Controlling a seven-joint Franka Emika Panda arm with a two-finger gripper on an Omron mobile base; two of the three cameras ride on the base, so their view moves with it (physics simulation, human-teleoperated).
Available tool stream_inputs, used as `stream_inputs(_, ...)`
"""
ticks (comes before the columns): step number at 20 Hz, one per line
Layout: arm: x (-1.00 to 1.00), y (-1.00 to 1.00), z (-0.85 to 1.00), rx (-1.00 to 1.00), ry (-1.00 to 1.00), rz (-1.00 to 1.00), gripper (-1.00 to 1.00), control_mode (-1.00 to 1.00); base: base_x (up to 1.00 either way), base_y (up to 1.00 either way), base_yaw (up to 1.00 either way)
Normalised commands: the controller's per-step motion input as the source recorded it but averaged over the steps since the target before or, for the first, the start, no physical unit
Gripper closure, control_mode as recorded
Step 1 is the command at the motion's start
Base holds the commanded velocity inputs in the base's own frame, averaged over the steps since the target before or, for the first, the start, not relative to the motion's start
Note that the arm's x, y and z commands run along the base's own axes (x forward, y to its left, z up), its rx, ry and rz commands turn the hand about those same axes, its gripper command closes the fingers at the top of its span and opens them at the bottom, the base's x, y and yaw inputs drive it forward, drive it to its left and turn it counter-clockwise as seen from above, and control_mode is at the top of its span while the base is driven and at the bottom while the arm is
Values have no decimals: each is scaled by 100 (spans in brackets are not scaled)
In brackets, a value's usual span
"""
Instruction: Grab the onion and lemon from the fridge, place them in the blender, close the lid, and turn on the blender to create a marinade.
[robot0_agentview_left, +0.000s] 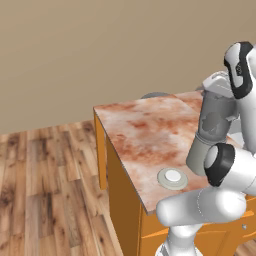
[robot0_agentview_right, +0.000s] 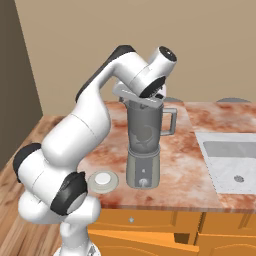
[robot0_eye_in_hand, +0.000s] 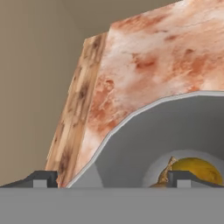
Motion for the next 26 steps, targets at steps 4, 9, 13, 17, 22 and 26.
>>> stream_inputs(4, -68, 2, 65, 0, -27, 13, -100, -100, 0, 0, 0)
stream_inputs(9, -92, 53, 66, -5, -12, 2, -100, -100, 0, 0, 0)
stream_inputs(13, -91, 88, 33, -7, -1, -4, -100, -100, 0, 0, 0)
stream_inputs(17, -80, 86, -11, -8, 9, -13, -100, -100, 0, 0, 0)
stream_inputs(22, -63, 78, -66, -13, 20, -15, -100, -100, 0, 0, 0)
stream_inputs(26, -58, 68, -80, -13, 21, -20, -100, -100, 0, 0, 0)
